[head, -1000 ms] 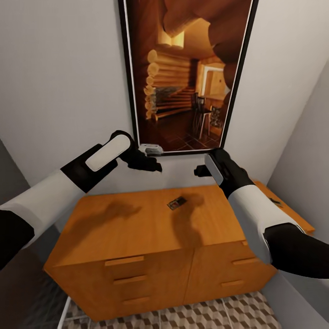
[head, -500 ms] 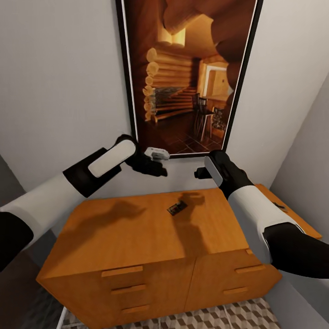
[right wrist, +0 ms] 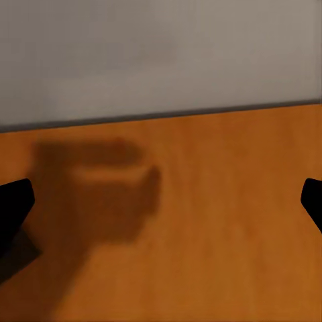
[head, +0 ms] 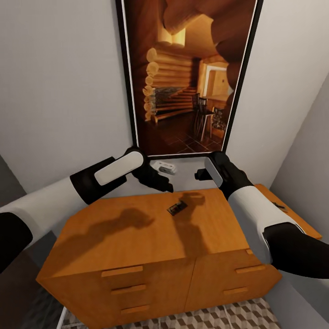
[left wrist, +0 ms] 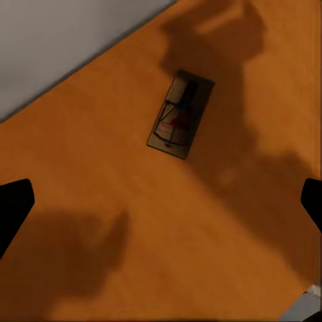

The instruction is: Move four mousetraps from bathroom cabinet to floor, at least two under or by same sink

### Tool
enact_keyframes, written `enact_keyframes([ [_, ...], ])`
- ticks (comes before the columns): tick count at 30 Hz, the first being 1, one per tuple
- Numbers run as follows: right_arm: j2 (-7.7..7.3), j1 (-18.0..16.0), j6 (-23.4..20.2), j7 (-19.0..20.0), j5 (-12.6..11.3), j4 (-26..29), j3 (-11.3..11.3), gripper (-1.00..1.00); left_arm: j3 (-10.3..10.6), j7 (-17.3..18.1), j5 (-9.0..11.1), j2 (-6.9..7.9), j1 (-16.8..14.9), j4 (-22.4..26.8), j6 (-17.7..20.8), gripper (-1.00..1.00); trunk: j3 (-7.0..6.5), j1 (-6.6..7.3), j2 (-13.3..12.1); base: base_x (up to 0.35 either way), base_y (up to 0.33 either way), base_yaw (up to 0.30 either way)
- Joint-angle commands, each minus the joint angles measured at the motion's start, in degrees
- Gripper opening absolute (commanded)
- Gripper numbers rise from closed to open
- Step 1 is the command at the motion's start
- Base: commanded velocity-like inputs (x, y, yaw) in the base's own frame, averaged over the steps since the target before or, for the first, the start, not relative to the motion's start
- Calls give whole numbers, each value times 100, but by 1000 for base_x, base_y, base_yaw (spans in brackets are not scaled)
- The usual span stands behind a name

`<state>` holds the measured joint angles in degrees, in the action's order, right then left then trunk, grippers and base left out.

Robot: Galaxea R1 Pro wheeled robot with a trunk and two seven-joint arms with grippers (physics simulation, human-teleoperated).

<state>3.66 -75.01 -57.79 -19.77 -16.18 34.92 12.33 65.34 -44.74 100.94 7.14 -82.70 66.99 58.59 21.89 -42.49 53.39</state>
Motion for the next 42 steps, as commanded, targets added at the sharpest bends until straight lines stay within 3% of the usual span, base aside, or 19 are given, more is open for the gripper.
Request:
enact_keyframes([
  [1, -3, -6, -16, -53, -61, 1, 24, 100, 23, -55, 79, 4, -9, 6, -11, 100, 8, -1, 6, 0, 0, 0],
  [4, -5, -6, -19, -53, -61, 0, 24, 100, 64, -4, 116, 0, -9, 2, -13, 100, 8, -1, 6, 0, 0, 0],
  [14, -30, -5, -31, -53, -61, -9, 33, 100, 221, 831, 132, -1, -9, -47, -27, 100, 8, -1, 6, 0, 0, 0],
  [19, -76, -5, -38, -53, -57, -10, 47, 100, 252, 1026, 122, 13, -9, -73, -31, 100, 8, -1, 6, 0, 0, 0],
  [23, -181, -5, -60, -53, -54, -2, 229, 100, 263, 1093, 114, 25, -9, -93, -36, 100, 8, -1, 6, 0, 0, 0],
  [27, -405, -5, -69, -42, -59, 40, 568, 100, 272, 1112, 112, 30, -9, -101, -39, 100, 8, -1, 6, 0, 0, 0],
  [33, -865, -5, -73, 184, -67, 91, 1078, 100, 306, 1122, 111, 39, -9, -106, -41, 100, 8, -1, 6, 0, 0, 0],
  [38, -1300, -5, -74, 931, -57, 145, 1324, 100, 371, 1124, 105, 41, -9, -112, -46, 100, 8, -1, 6, 0, 0, 0],
  [42, -1749, -5, -74, 1676, -39, 215, 1567, 100, 399, 1125, 103, 40, -9, -113, -48, 100, 8, -1, 6, 0, 0, 0],
])
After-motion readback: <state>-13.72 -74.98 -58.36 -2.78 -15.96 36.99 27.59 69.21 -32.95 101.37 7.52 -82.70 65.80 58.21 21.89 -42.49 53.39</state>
